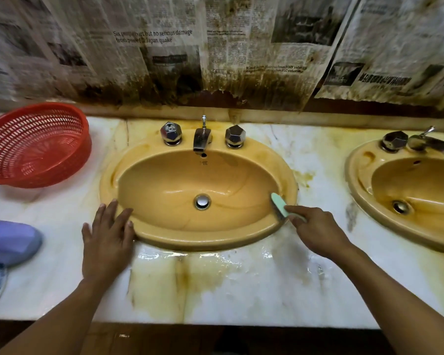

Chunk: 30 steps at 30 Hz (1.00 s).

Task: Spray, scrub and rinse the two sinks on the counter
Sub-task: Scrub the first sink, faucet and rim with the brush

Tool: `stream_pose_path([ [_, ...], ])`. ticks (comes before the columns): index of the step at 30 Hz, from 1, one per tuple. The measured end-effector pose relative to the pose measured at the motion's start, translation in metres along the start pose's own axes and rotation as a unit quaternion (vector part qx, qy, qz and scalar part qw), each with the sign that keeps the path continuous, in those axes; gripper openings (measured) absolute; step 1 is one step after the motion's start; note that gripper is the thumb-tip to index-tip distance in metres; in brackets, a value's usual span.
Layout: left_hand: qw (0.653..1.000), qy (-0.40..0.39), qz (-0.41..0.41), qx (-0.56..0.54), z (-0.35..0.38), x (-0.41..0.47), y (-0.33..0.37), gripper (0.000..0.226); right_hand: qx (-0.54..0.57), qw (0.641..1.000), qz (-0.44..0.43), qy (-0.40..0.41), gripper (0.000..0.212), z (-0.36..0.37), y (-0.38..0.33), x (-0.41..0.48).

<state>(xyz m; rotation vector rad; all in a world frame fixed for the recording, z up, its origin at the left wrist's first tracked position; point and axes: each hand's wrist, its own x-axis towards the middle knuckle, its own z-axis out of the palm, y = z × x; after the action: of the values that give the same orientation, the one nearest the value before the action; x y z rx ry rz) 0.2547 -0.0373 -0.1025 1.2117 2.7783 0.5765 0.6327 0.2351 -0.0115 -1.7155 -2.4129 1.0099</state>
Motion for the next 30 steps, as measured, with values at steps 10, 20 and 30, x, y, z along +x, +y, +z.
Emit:
stream_pose_path([
  [10, 0.992, -0.119, -0.009, 0.049, -0.003, -0.105, 0.029, 0.079, 0.065, 0.997, -0.042, -0.004, 0.042, 0.05, -0.048, -0.08],
  [20, 0.968, -0.147, -0.076, -0.188, -0.065, -0.089, -0.001, 0.047, 0.047, 0.989, -0.134, -0.05, 0.045, 0.121, -0.133, -0.109],
  [30, 0.961, -0.01, -0.104, -0.257, -0.137, -0.097, -0.081, 0.038, -0.062, 0.969, -0.213, -0.105, 0.045, 0.236, -0.289, -0.096],
])
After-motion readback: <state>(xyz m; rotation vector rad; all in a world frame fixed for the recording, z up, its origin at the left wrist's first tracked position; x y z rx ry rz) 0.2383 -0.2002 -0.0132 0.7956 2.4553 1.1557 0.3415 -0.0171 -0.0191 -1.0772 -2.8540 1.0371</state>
